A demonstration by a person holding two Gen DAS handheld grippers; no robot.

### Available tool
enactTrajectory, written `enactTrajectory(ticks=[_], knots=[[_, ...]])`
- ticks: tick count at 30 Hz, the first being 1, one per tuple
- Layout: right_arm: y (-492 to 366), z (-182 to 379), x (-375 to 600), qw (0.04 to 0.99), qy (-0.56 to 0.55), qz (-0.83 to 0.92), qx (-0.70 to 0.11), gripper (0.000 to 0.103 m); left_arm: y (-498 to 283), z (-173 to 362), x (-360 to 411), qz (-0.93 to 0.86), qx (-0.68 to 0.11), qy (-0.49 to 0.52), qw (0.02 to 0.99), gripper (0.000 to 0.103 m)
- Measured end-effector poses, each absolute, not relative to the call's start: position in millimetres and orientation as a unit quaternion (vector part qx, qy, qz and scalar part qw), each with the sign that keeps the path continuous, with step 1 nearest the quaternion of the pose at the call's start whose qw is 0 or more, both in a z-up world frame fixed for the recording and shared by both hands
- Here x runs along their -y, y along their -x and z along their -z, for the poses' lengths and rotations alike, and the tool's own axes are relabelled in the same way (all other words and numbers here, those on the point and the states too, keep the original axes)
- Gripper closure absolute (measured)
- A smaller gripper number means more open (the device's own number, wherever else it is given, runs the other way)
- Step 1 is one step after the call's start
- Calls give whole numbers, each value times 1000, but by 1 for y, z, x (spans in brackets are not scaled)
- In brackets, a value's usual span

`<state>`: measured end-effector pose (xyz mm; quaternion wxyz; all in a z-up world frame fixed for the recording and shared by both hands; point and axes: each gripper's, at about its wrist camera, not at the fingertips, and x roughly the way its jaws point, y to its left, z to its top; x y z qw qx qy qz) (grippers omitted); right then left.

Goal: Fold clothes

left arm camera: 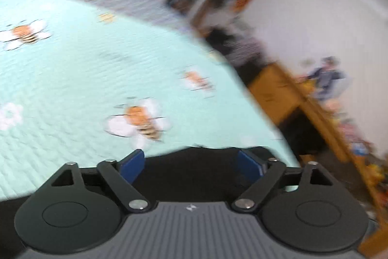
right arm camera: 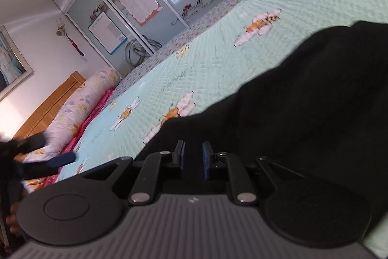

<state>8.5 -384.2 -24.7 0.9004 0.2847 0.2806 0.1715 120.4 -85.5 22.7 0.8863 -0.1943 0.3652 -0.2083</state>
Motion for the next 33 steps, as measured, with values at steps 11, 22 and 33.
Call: enactTrajectory(ticks=[11,22,33], knots=[[19,43,386,906,-199,-162,-336,59,-191,8,112,211,-430,173,861,15],[-35,28,389,869,-290,-276,-289,55,-226,27,101,338,-483,253,767,15],[-35,65,388,837,-346,-299,-302,53,-262,60,128,466,-558,238,644,15]])
